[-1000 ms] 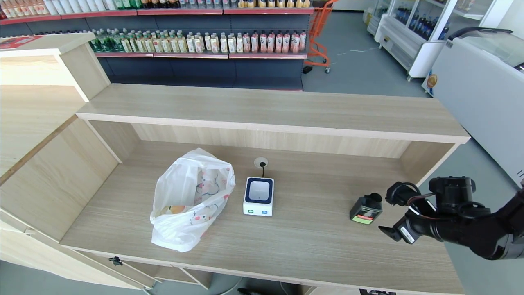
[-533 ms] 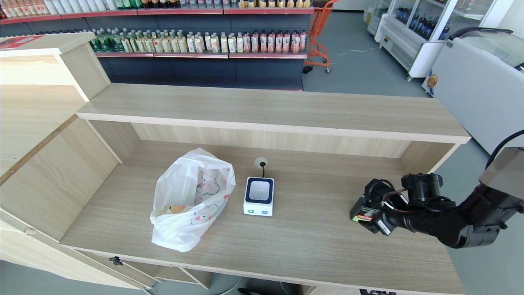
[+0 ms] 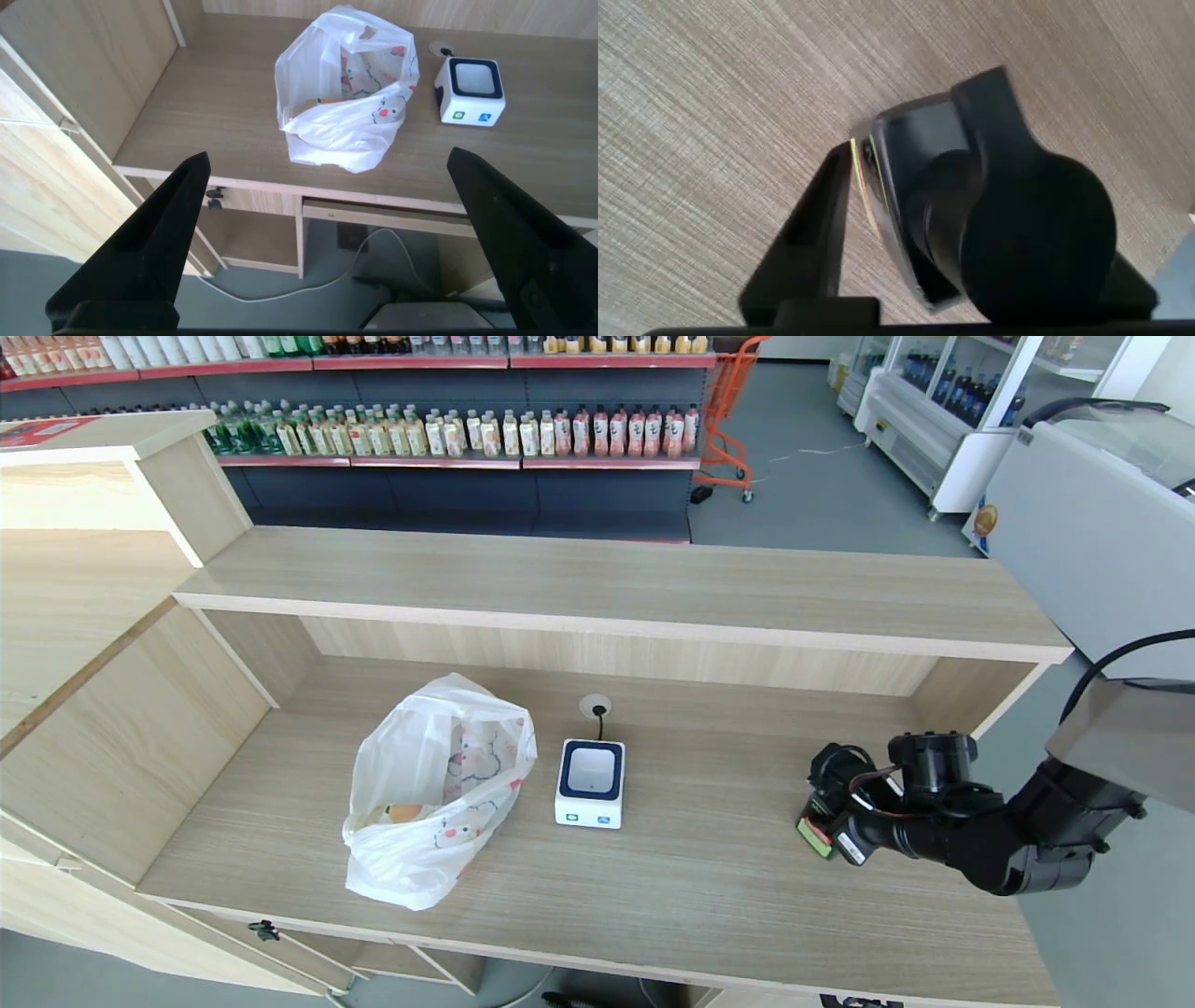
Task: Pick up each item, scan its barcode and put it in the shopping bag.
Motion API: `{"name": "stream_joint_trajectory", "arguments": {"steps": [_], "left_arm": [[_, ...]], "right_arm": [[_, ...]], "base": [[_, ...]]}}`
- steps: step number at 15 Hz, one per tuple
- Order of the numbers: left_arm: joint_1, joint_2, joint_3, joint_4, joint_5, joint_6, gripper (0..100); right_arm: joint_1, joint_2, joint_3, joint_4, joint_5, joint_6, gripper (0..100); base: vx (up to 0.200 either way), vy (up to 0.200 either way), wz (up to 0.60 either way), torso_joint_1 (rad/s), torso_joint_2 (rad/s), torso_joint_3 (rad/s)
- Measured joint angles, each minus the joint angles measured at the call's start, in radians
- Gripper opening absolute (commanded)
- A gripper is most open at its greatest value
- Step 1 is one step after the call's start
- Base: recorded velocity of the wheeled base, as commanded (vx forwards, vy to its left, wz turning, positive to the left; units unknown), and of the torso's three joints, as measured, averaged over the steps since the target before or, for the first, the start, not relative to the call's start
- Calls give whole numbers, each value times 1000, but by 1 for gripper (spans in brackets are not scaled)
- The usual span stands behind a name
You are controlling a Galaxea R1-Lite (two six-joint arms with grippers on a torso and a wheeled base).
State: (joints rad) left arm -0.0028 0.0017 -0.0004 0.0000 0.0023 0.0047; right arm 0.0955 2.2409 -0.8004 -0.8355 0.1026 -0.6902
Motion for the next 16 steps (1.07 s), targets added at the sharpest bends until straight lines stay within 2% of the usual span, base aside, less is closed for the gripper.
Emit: {"name": "stream_joint_trajectory", "arguments": {"steps": [5,7,9,11,12,14,16], "left_arm": [[-1,0,0,0,0,0,100],[0,0,0,0,0,0,100],[0,0,0,0,0,0,100],[0,0,0,0,0,0,100],[0,0,0,0,0,0,100],[0,0,0,0,0,0,100],[0,0,0,0,0,0,100]], "right_arm": [[16,1,37,-93,21,36,0],[22,-63,114,-165,23,64,0],[12,-180,209,-211,17,28,0],[-21,-342,282,-201,33,-133,0],[-36,-420,307,-189,90,-278,0],[-49,-535,340,-170,381,-597,0],[-29,-586,352,-141,626,-971,0]], "base": [[0,0,0,0,0,0],[0,0,0,0,0,0],[0,0,0,0,0,0],[0,0,0,0,0,0],[0,0,0,0,0,0],[0,0,0,0,0,0],[0,0,0,0,0,0]]}}
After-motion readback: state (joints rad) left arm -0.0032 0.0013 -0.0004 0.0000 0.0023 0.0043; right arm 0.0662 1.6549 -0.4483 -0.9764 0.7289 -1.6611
